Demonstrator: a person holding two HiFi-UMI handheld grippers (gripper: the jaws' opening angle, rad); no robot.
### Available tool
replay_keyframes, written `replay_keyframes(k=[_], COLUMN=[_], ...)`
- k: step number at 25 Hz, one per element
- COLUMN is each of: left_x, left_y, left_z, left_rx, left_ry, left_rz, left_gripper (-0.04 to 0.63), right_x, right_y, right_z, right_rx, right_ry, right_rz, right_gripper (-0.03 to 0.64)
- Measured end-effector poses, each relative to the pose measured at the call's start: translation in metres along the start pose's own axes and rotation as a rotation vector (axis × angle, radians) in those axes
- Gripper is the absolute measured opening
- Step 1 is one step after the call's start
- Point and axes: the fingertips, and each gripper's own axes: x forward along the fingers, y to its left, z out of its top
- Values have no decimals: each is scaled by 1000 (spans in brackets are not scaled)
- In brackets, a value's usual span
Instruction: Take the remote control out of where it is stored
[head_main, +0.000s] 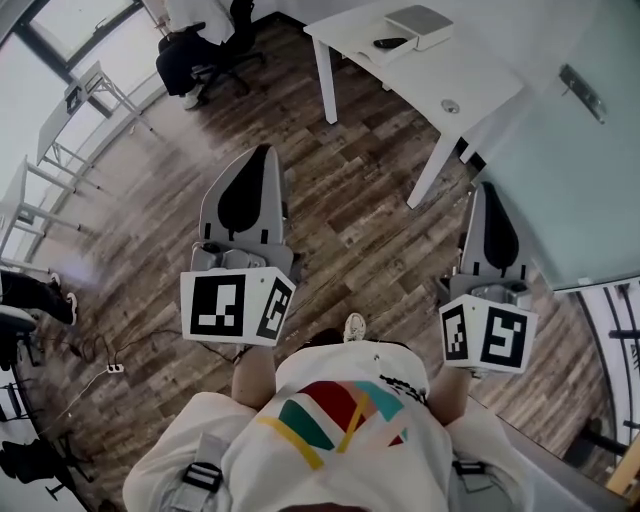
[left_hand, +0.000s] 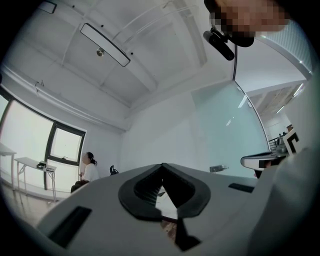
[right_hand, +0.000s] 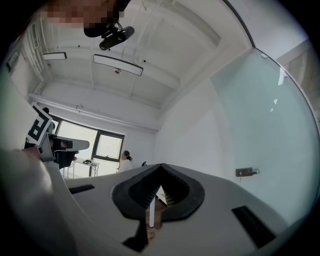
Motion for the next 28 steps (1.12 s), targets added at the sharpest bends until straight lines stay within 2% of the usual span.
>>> replay_keyframes(k=[7,16,19,22,24,28], left_x=[2,23,39,58,73,103], left_y=[-14,-22,-25,-32,-35,-28], left_z=[-8,-8,-11,-12,-19,-31], left_rx=[21,15,-29,-99,-97,-81], left_ry=[31,-16,-29,-49,-31,-3], left_rz=[-6,-43,-77,-129,-140,-130], left_gripper=[5,5,5,5,5,5], right_x=[-7,-5,0,8,19,47], right_y=[-14,-30,-27,-23,-26,-28], right_z=[-11,-20,-18,-14,-18,-27], right_rx=[25,-10,-5,61,67,14], right_ry=[19,28,9,-21,-15,10], right_rz=[-15,-74,-40,26,17,11], right_gripper=[1,0,0,0,0,0])
